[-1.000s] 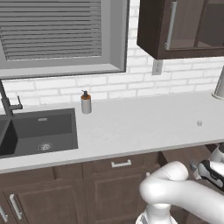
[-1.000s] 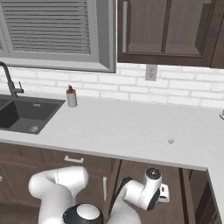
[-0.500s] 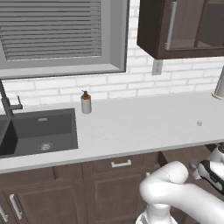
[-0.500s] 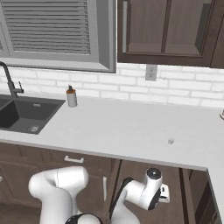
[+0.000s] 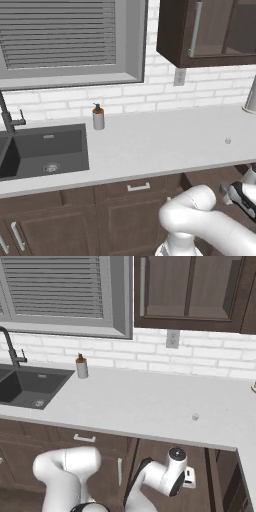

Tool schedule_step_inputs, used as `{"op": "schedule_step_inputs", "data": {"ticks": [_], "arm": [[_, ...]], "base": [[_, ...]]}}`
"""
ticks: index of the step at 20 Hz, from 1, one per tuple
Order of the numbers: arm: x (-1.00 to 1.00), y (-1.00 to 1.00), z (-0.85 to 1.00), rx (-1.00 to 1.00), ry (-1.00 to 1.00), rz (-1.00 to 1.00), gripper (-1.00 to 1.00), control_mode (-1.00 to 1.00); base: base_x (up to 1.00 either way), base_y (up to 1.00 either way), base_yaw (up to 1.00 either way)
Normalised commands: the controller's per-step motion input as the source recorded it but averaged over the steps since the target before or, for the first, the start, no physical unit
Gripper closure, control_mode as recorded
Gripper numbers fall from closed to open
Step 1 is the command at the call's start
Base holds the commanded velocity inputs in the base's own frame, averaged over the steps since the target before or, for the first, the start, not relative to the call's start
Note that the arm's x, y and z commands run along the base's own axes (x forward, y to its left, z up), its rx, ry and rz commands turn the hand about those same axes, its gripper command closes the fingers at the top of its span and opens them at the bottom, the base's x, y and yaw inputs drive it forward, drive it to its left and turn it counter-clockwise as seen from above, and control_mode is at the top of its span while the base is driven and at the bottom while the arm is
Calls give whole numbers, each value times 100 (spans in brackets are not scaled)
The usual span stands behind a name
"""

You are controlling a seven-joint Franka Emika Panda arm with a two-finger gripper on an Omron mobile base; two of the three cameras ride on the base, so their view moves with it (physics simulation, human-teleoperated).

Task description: Pick the measuring cup from the drawer and place it on the counter.

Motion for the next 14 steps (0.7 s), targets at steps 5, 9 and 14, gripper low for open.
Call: {"op": "schedule_step_inputs", "data": {"ticks": [5,9,14], "arm": [[-54,-15,74,0,-4,-1,100,-100],[-60,-4,95,0,0,0,100,-100],[-71,-2,91,0,0,-2,100,-100]], "base": [[0,0,0],[0,0,0],[0,0,0]]}}
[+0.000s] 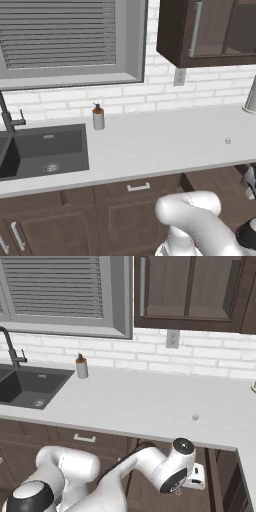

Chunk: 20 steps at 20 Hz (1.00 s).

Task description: Pick the measuring cup from the drawer and place it on the counter.

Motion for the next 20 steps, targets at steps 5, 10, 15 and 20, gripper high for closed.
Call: {"op": "schedule_step_inputs", "data": {"ticks": [5,10,15,20], "arm": [[-44,2,100,0,1,-3,100,-100],[-6,22,100,0,-2,0,100,-100],[20,46,94,0,-5,0,100,-100],[69,49,62,0,-5,9,100,-100]], "base": [[0,0,0],[0,0,0],[0,0,0],[0,0,0]]}}
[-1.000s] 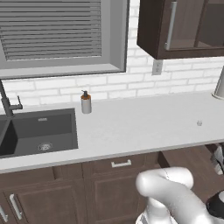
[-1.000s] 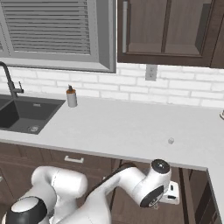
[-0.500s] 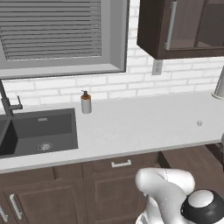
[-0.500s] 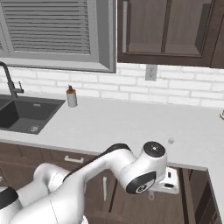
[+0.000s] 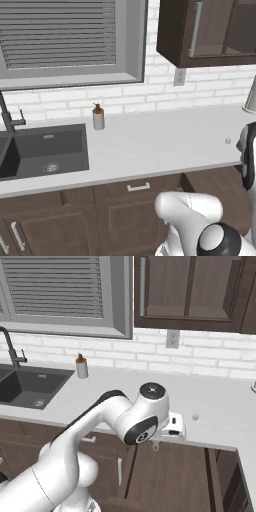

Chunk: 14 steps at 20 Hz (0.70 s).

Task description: Pick the measuring cup from the drawer and place it on the counter.

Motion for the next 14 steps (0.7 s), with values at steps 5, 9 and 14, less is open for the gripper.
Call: {"op": "schedule_step_inputs", "data": {"ticks": [5,9,14], "arm": [[100,48,3,0,0,17,100,-100],[100,36,-29,0,0,15,100,-100],[87,14,-48,0,0,14,100,-100]], "base": [[0,0,0],[0,0,0],[0,0,0]]}}
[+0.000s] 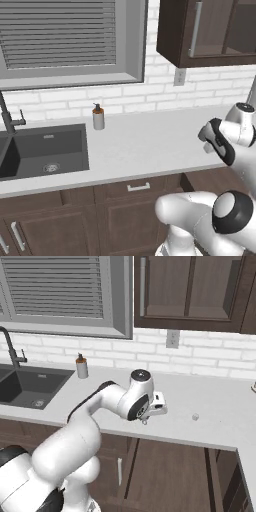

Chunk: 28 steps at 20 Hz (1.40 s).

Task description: Pick the measuring cup from the drawer and place it on the counter.

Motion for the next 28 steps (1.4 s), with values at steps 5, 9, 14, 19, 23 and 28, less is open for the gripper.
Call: {"op": "schedule_step_inputs", "data": {"ticks": [5,9,14,19,23,28], "arm": [[67,28,-54,0,0,8,100,-100],[53,24,-52,0,0,5,100,-100],[45,24,-45,0,0,4,100,-100],[31,24,-34,0,0,1,100,-100],[25,3,-14,0,0,0,100,-100],[21,0,-10,0,0,0,100,-100]], "base": [[0,0,0],[0,0,0],[0,0,0],[0,0,0],[0,0,0],[0,0,0]]}}
